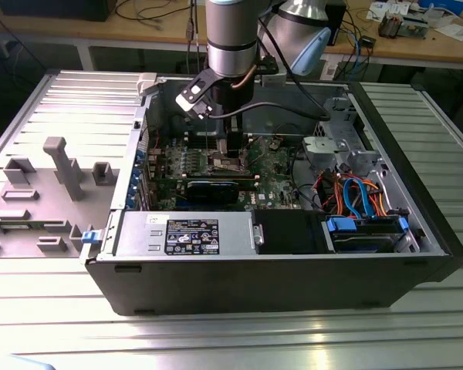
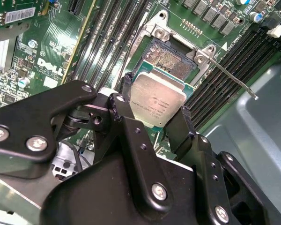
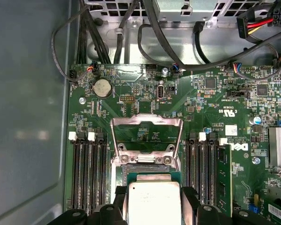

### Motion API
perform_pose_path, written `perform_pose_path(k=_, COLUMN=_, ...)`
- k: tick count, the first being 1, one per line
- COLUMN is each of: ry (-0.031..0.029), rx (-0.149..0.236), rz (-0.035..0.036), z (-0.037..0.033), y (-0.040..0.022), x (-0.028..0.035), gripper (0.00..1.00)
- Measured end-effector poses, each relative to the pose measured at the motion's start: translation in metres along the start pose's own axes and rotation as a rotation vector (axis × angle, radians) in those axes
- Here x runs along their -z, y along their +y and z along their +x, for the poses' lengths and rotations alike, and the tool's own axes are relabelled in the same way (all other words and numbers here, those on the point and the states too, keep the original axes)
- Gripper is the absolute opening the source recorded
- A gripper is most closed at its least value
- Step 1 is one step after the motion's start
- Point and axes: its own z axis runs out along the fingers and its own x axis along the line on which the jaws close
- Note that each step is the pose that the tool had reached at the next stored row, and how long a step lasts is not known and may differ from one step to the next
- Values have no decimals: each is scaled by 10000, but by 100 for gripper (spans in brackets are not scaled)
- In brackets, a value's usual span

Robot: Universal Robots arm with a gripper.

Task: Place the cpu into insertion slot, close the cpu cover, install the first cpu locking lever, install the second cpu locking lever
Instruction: 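Place the cpu into insertion slot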

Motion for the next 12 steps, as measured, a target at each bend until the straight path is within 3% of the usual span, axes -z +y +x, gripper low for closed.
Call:
perform_pose_path(k=7, ry=3, rx=0, rz=-2, z=1, y=0, x=-6, gripper=55)
perform_pose_path(k=12, ry=0, rx=2, rz=-1, z=7, y=-24, x=-108, gripper=55)
